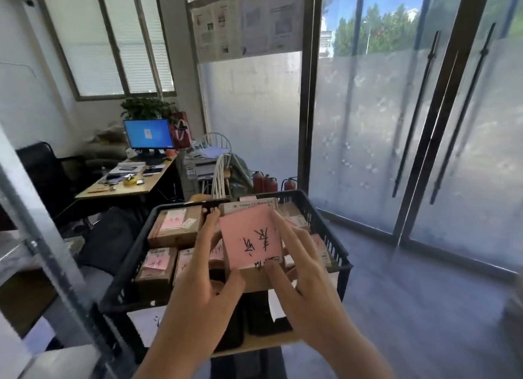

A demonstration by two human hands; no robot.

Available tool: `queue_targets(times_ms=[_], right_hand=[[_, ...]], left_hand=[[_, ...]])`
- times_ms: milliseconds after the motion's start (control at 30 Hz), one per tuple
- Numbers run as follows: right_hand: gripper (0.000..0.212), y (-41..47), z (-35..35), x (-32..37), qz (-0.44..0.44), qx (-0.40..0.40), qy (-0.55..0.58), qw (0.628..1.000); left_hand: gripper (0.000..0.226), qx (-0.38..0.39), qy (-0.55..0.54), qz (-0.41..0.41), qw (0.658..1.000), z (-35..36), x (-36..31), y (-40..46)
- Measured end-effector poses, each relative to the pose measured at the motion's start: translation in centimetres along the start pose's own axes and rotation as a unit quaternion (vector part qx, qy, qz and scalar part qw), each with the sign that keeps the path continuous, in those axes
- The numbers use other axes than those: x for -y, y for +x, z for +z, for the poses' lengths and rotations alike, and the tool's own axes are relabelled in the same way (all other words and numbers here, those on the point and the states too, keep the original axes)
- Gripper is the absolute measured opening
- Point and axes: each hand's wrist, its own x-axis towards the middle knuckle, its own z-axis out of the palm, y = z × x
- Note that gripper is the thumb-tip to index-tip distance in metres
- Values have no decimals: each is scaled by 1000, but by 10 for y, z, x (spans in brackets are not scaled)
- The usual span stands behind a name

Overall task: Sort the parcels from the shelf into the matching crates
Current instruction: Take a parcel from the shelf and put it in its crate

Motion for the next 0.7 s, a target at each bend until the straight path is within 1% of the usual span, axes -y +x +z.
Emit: queue_targets(times_ms=[133,233,300,400,467,567,700], right_hand=[[75,42,6,-60,29,9,10,999],[79,78,4,-104,39,21,9,999],[87,104,0,-131,53,26,-6,998],[99,140,-8,-166,68,20,-52,996],[102,162,-13,-186,72,20,-91,993],[102,187,-17,-214,97,32,-118,988],[100,219,-7,-253,125,29,-151,980]], left_hand=[[84,8,20,-24,999,29,22,54],[78,16,28,-63,997,56,40,99],[77,21,44,-82,995,75,47,131],[69,42,68,-93,992,103,48,175],[66,51,58,-110,991,119,53,202],[66,63,27,-128,989,137,71,235],[65,101,-6,-141,985,148,101,276]])
